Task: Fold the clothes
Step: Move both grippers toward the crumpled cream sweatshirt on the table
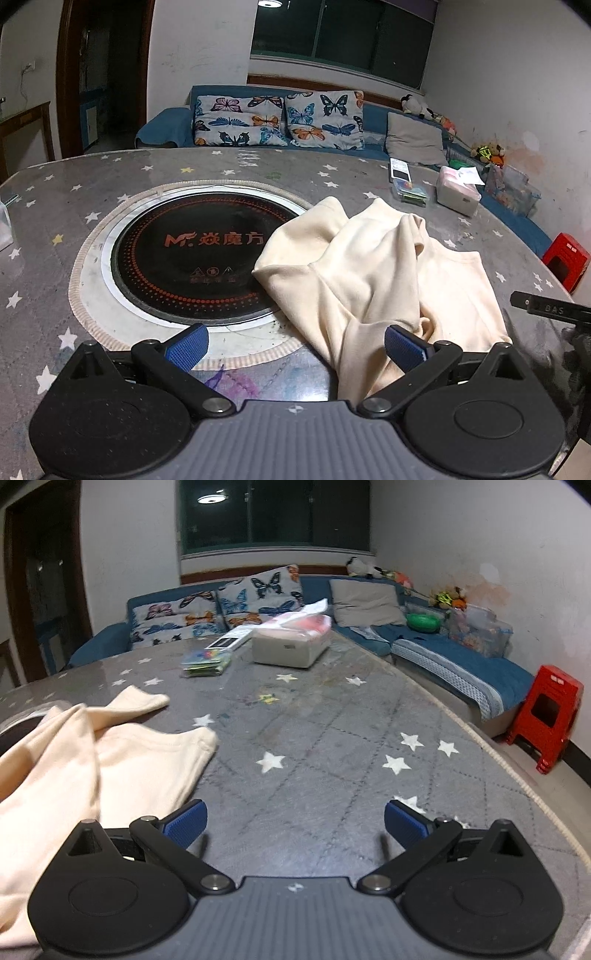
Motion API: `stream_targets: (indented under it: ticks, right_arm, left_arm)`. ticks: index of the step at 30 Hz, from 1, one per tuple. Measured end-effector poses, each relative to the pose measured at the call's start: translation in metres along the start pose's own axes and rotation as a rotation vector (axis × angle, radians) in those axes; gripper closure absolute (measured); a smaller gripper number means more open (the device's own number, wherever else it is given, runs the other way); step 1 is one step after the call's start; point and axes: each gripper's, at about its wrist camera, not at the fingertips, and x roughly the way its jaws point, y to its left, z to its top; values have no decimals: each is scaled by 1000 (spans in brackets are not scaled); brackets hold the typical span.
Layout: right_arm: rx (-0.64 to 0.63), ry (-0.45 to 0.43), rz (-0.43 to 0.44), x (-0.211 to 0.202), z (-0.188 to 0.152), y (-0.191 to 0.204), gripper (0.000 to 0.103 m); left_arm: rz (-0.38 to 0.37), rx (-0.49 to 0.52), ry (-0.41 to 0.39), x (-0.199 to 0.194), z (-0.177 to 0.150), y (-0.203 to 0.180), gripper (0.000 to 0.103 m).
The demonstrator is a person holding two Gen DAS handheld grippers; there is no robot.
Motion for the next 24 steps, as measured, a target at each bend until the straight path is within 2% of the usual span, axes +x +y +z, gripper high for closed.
stream_targets:
  ticks: [15, 24]
  right_arm:
    - [-109, -29, 192, -64, -9, 42, 0]
    - [-128, -37, 233, -92, -22, 54, 0]
  left_arm:
    - [-9, 31, -12, -21, -9, -4, 0]
    - [-8, 39, -19, -32, -15, -6, 0]
